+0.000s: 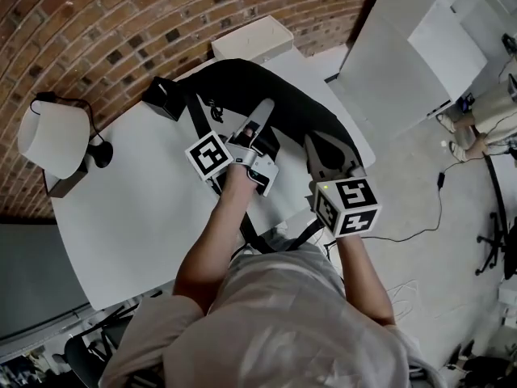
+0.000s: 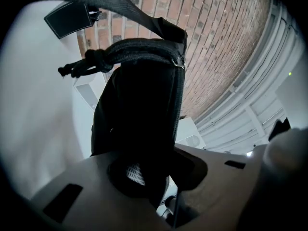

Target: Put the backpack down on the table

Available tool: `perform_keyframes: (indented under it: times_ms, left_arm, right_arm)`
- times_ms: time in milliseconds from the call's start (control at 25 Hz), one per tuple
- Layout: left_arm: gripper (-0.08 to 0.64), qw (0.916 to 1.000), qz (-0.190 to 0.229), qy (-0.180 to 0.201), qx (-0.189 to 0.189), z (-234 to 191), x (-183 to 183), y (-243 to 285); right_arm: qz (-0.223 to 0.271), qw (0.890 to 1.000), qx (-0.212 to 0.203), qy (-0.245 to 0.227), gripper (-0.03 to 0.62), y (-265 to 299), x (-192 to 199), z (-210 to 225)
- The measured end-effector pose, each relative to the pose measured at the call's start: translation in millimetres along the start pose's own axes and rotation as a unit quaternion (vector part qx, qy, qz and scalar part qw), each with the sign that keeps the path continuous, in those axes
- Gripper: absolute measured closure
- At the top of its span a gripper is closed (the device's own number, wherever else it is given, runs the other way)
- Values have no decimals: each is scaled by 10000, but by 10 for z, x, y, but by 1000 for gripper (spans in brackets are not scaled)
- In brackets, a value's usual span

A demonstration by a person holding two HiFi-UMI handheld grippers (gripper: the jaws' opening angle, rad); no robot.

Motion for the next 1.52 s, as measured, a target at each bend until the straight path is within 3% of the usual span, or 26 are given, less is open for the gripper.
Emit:
perform_keyframes:
  times_ms: [680, 1520]
  left_arm:
    - [479, 9989, 250, 35, -385, -360, -199, -310]
    - [479, 9953, 393, -400, -786, -712, -197, -949]
  right_arm:
    - [-256, 9985, -458, -125, 591, 337, 122, -211]
    - [-553, 9957, -739, -43, 591, 502, 347, -731]
Point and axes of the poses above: the fingertips, and each gripper's own axes: y forward along the fingers, z to its right, x out of its underside, the point moved 6 cm from there along -y, backward along the fingers, and after that the axes turned 3 degrees about z, right-handed, at the moved point
